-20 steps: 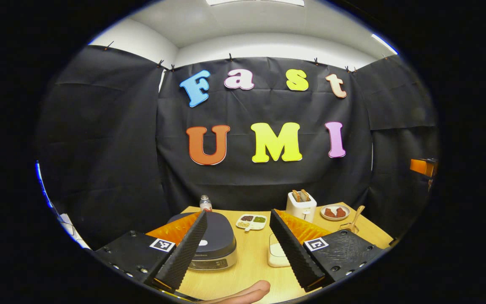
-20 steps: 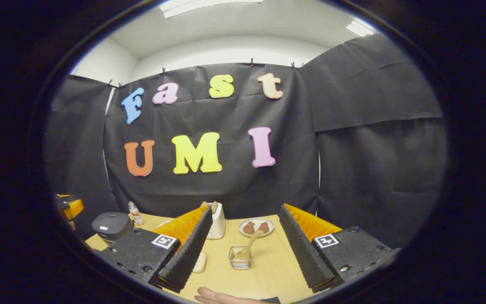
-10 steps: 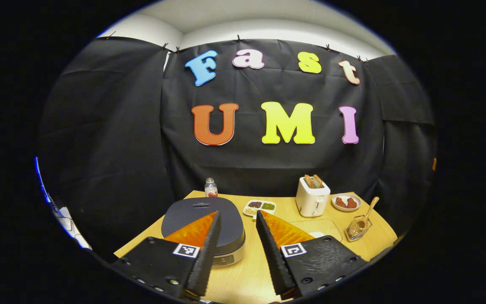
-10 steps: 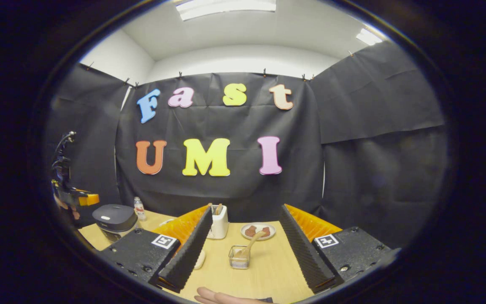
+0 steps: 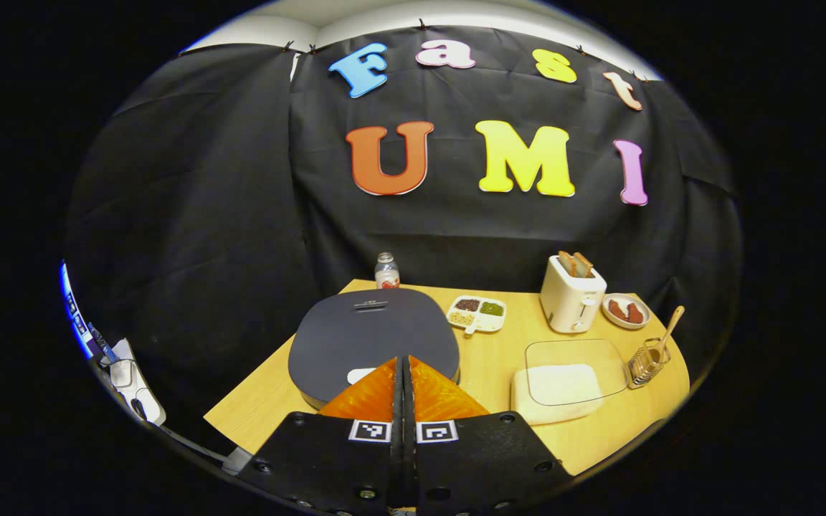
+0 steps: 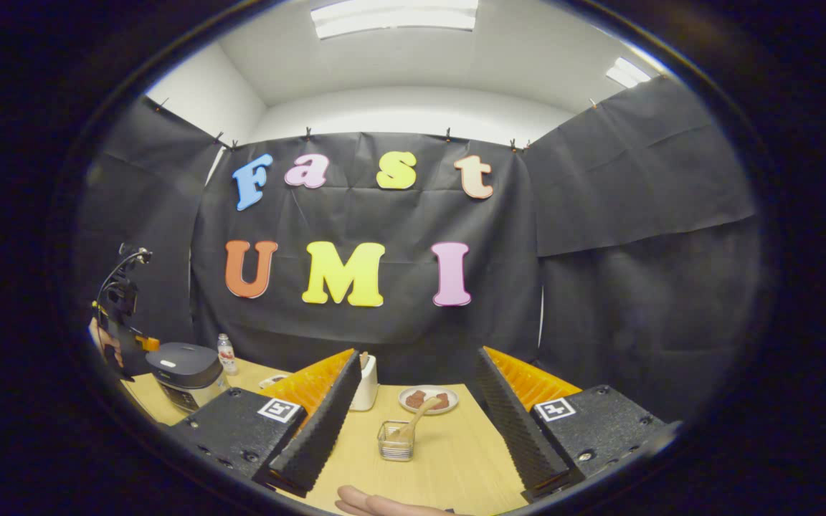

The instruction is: Close the left gripper, press the button to open the rice cooker; take a wooden spoon from the chopstick holder with the right hand, scoop a spoonful of rice and pour it into the rice cooker, then put the wooden spoon back into the chopstick holder.

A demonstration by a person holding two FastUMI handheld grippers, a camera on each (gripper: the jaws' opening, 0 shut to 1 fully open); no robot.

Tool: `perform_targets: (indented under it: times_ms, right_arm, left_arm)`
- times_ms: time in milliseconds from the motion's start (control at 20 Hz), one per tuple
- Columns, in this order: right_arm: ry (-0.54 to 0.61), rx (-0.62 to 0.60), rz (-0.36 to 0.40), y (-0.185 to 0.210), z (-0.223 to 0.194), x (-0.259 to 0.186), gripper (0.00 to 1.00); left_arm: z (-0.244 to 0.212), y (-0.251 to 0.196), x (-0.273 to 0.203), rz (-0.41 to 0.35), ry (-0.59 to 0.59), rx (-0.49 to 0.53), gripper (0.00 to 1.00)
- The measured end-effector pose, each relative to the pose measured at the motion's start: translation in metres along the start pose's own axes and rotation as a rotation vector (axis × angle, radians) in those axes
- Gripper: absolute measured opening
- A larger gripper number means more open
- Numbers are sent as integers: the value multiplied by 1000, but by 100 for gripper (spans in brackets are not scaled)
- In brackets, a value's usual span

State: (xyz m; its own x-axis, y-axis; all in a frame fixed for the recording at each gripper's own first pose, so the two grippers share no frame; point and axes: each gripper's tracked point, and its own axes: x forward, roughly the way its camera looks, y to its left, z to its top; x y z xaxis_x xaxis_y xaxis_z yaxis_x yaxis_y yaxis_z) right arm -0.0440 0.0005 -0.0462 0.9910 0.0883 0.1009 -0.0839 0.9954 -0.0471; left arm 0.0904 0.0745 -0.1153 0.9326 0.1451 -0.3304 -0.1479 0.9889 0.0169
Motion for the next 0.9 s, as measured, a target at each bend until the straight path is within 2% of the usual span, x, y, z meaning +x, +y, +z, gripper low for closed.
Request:
perform_targets:
  times_ms: [50, 250, 300, 350, 900]
  right_arm:
    - [11, 2, 11, 4, -4, 1, 100]
    - [50, 8, 22, 7, -17, 10, 100]
    - [59, 12, 22, 8, -21, 12, 100]
    - [65, 20, 16, 9, -23, 14, 100]
    - [108, 81, 41, 27, -46, 23, 100]
  left_arm:
    - [-4, 6, 6, 19, 18, 0, 0]
    - [-21, 11, 24, 7, 99, -49, 0]
    - [-24, 14, 29, 16, 103, -41, 8]
    - [-29, 16, 33, 20, 127, -42, 0]
    - [-43, 16, 52, 20, 154, -23, 0]
